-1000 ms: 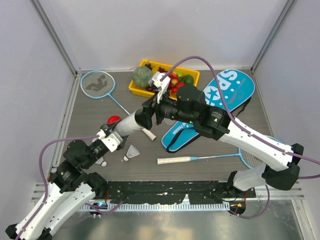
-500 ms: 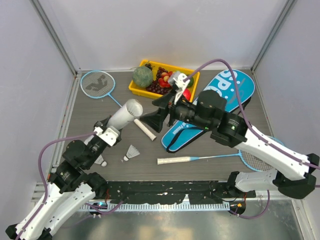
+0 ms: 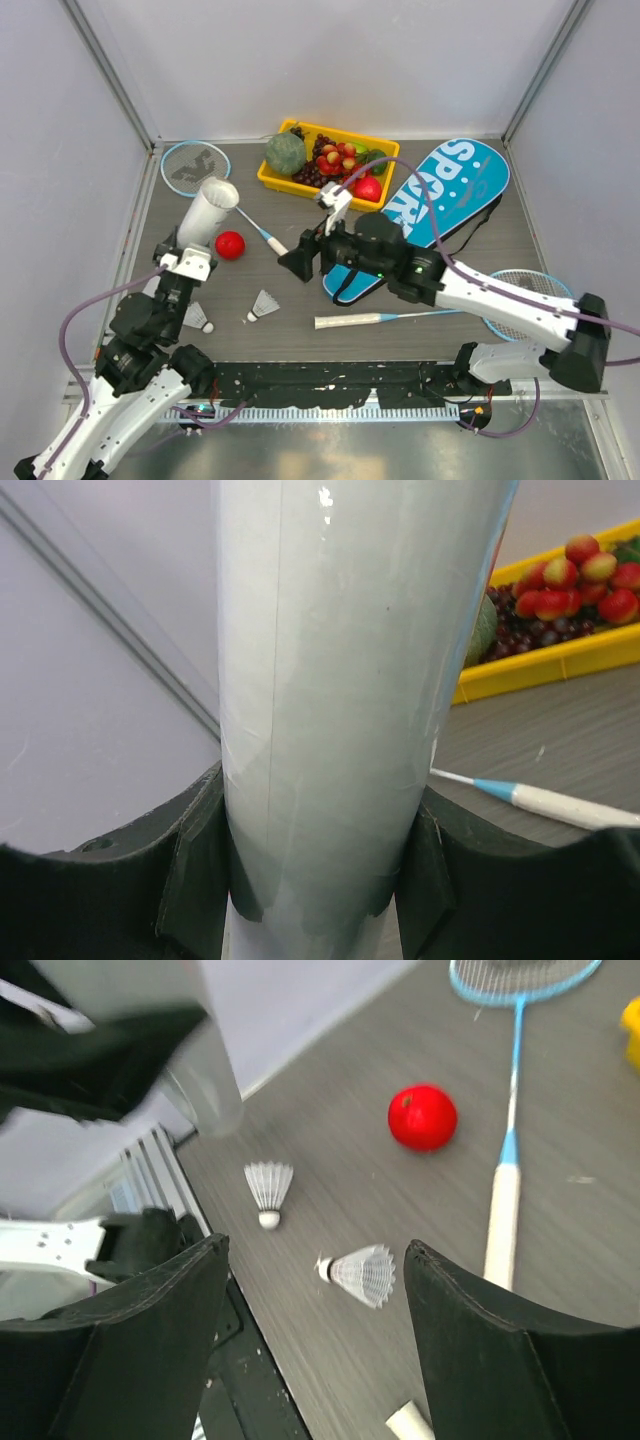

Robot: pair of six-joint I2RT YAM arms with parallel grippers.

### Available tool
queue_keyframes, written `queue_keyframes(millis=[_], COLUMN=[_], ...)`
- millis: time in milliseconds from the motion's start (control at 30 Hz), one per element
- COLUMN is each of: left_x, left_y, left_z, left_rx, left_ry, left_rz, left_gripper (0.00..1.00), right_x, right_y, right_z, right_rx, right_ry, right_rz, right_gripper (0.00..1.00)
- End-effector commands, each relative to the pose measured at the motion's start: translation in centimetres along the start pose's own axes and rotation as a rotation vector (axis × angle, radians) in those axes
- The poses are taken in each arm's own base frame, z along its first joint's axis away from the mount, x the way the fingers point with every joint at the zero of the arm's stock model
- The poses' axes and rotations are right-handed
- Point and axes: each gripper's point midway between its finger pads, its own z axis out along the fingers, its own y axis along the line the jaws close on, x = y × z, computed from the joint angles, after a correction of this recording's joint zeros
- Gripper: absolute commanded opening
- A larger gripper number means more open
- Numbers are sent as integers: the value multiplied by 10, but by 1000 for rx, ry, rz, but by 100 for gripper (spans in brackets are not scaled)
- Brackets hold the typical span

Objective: Pack up the badminton gear

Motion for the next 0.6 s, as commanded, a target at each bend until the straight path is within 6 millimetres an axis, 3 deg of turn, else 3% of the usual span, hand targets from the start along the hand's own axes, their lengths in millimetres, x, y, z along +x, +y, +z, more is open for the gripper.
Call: queue_keyframes(millis=[0, 100, 133, 167, 200, 300, 433, 567], left_x=[-22, -12, -6, -1, 4, 14, 16, 13], left_y=[37, 42, 39, 36, 33, 27, 23, 19], left_z=[-12, -18, -18, -18, -19, -21, -27, -34], left_rx=[-167, -219, -215, -208, -197, -164, -122, -74], left_ry=[-115, -111, -96, -83, -65, -12, 2, -24], left_rz=[-61, -103, -98, -95, -86, -82, -83, -92], left_gripper=[39, 44, 44, 45, 44, 44, 42, 42], right_x=[31, 72, 75, 95, 97, 133, 168, 191], right_y=[10, 5, 4, 0, 2, -9, -19, -20], right_z=[34, 60, 66, 76, 81, 101, 116, 122], right_rx=[-94, -130, -145, -152, -179, -196, -196, -216], right_ry=[76, 157, 145, 191, 196, 274, 362, 415], right_rz=[60, 86, 98, 111, 125, 168, 196, 232], right_gripper=[73, 71, 71, 71, 71, 71, 70, 70])
